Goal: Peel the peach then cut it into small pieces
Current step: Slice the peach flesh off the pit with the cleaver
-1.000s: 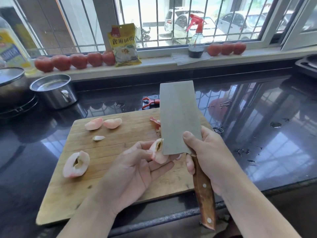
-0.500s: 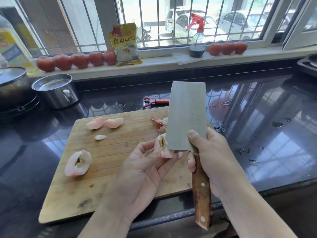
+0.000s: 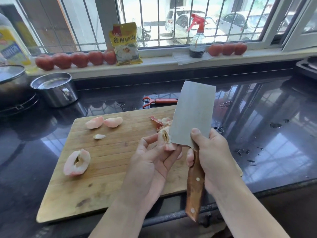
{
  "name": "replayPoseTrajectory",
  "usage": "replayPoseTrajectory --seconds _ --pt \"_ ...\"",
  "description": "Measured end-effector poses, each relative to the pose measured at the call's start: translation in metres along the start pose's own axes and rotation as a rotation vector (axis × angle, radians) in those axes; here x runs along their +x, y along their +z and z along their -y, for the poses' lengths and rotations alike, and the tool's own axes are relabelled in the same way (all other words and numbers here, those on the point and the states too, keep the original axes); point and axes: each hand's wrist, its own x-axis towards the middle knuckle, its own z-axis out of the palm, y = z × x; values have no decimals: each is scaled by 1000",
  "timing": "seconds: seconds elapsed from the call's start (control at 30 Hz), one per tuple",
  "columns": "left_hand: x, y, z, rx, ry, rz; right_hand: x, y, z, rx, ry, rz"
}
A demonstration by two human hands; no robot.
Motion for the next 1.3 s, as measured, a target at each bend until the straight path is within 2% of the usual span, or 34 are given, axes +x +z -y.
replayPoseTrajectory --seconds 0.13,0.43,0.63,0.8,1.0,1.3 --pt "0 2 -2 -30 -15 -15 -1 0 -5 -67 -77 -13" --pt "-1 6 2 -53 27 -32 -2 5 -15 18 -101 -82" --pt "3 11 12 -70 81 -74 -4 9 -13 102 -80 -129" --pt "2 11 18 -140 112 -45 -7 10 -15 87 -98 -156" --pt "4 4 27 -156 206 -58 -16 14 -16 117 -77 -137" --pt "8 2 25 -150 167 -56 -14 17 -15 147 -39 -148"
